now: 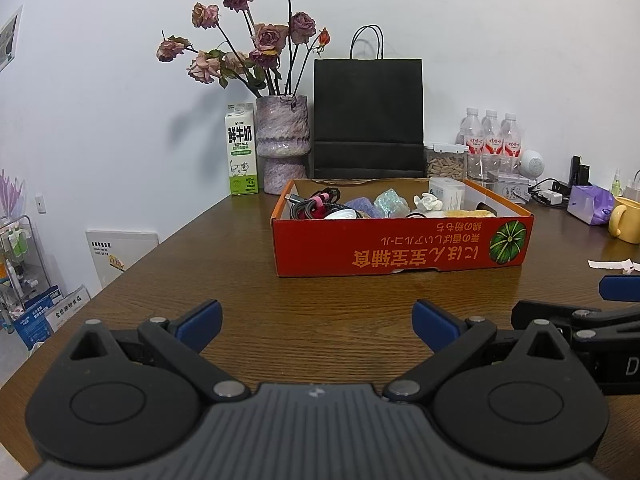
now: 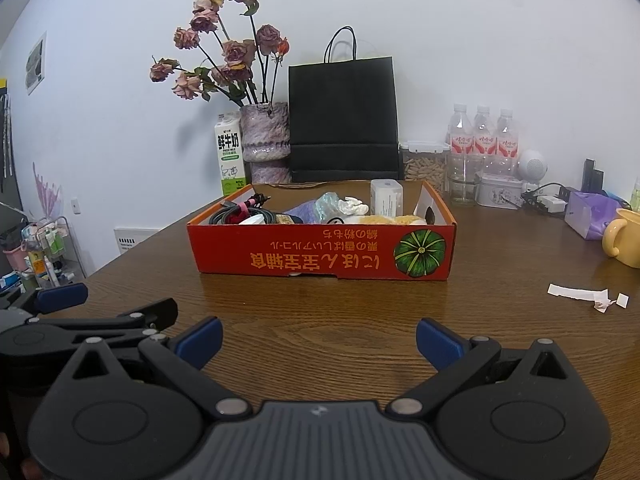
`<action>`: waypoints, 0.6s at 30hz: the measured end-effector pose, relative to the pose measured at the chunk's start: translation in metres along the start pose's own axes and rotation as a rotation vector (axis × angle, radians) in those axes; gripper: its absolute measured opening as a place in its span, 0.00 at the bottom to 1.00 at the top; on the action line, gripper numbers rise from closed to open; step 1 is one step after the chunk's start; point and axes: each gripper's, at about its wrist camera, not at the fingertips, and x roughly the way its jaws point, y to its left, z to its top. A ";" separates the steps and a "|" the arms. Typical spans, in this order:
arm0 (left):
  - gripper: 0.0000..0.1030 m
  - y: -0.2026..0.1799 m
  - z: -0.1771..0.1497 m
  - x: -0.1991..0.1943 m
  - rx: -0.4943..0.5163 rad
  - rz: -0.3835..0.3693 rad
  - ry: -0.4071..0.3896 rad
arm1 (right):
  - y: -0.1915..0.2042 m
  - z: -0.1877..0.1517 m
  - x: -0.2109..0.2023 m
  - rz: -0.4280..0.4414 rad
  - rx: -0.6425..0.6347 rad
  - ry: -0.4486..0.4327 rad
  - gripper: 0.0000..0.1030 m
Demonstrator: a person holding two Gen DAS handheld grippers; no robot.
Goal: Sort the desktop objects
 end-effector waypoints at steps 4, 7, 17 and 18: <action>1.00 0.000 0.000 0.000 0.000 -0.001 0.000 | -0.002 0.001 -0.001 0.000 0.001 -0.001 1.00; 1.00 0.000 0.000 0.000 0.000 0.000 0.000 | -0.003 0.003 -0.001 -0.002 -0.001 -0.002 1.00; 1.00 0.000 0.001 0.000 0.001 -0.001 0.000 | -0.003 0.004 -0.001 -0.004 -0.002 -0.004 1.00; 1.00 0.001 0.001 0.000 0.000 -0.003 -0.001 | -0.002 0.003 -0.002 -0.003 -0.001 -0.004 1.00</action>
